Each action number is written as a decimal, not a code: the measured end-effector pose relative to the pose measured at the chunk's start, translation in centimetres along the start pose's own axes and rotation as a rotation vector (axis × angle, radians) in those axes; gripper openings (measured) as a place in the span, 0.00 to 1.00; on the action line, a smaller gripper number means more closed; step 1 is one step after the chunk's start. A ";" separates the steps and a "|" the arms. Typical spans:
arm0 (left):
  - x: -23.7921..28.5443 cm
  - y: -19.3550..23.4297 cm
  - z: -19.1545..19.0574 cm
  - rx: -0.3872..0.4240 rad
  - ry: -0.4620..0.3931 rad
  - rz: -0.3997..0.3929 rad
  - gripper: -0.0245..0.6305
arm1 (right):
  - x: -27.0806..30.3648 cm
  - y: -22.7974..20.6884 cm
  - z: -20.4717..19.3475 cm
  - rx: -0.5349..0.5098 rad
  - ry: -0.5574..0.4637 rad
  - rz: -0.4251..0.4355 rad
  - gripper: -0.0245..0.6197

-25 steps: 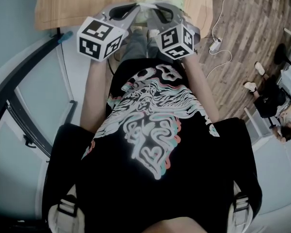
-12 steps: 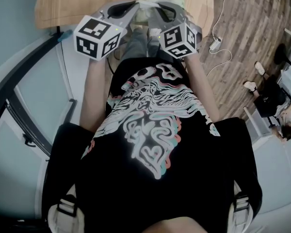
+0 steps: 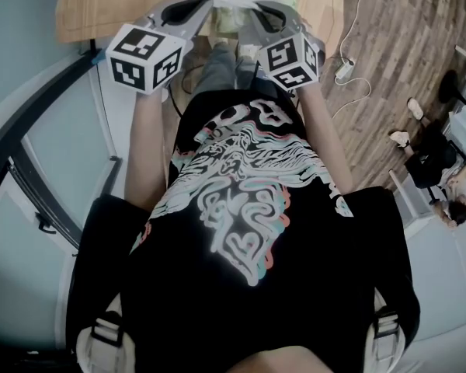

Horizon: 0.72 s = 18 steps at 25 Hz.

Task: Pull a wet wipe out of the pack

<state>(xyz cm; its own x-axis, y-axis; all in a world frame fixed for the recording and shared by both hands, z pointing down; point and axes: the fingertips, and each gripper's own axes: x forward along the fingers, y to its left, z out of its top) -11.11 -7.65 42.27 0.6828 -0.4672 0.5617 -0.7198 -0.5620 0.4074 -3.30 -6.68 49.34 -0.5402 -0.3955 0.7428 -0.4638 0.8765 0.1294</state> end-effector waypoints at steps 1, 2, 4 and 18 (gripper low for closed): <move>-0.1 0.2 -0.1 -0.004 0.000 0.002 0.03 | 0.0 0.0 0.0 0.003 -0.003 0.000 0.09; -0.2 0.4 -0.1 -0.006 0.000 0.004 0.03 | 0.1 0.0 0.0 0.005 -0.004 0.000 0.09; -0.2 0.6 -0.2 -0.008 -0.001 0.010 0.03 | 0.1 0.0 0.1 0.003 -0.005 -0.002 0.09; -1.0 2.9 -0.8 -0.043 -0.013 0.060 0.03 | -0.2 0.1 0.4 0.032 -0.020 0.027 0.09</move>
<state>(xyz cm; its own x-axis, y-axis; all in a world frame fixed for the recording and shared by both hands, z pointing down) -13.98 -8.20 43.43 0.6394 -0.5081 0.5771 -0.7642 -0.5030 0.4038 -3.47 -6.64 48.92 -0.5662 -0.3777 0.7326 -0.4709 0.8777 0.0886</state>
